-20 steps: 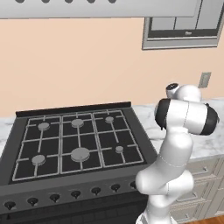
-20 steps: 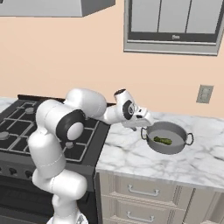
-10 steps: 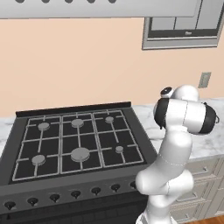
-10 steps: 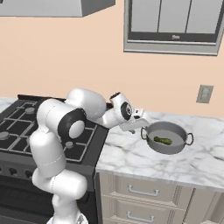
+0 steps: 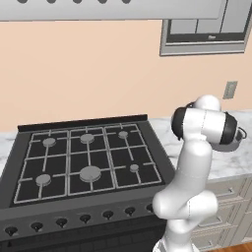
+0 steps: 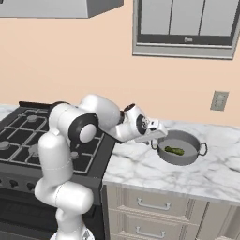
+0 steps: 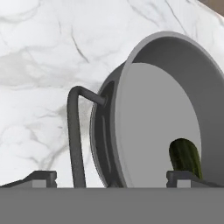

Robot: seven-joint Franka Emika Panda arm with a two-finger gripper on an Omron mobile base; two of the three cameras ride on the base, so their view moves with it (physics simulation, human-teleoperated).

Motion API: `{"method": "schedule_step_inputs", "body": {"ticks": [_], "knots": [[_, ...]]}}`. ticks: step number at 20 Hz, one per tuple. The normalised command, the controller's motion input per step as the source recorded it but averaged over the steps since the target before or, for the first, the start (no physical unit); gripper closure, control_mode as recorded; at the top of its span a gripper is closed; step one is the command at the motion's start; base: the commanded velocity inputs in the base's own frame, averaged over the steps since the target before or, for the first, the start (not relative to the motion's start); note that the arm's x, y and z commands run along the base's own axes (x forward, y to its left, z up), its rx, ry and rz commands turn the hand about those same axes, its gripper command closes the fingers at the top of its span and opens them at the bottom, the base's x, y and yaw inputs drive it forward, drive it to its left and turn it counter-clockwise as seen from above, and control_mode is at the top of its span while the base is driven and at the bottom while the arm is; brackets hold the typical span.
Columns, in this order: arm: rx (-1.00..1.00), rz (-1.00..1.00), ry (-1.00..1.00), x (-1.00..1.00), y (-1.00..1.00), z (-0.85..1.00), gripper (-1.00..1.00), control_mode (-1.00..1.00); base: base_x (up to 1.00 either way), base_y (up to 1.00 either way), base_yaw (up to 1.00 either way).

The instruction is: Turn on the sink faucet. Then move the squash from the counter to the sink. Turn off the sink. Move the vegetable from the sink to the pot next to the stove. Finally move the pot to the rear center burner.

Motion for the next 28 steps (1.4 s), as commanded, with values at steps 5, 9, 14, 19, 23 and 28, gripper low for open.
{"method": "schedule_step_inputs", "body": {"ticks": [5, 9, 14, 19, 23, 28], "knots": [[0.00, 0.01, 0.00, 0.03, -0.02, -0.16, -1.00, -1.00, 0.00, 0.00, 0.00], [0.00, 0.00, 0.00, 0.02, 0.00, -0.15, 1.00, -1.00, 0.00, 0.00, 0.00], [0.00, 0.00, 0.01, 0.00, 0.00, -0.09, 1.00, -1.00, 0.00, 0.00, 0.00], [0.00, 0.00, 0.00, 0.00, 0.04, 0.00, 1.00, -1.00, 0.00, 0.00, 0.00], [-0.05, 0.00, 0.00, -0.01, 0.35, 0.02, 1.00, -1.00, 0.00, 0.00, 0.00], [-0.12, 0.00, -0.01, 0.00, 0.61, 0.10, 1.00, -1.00, 0.00, 0.00, 0.00]]}}
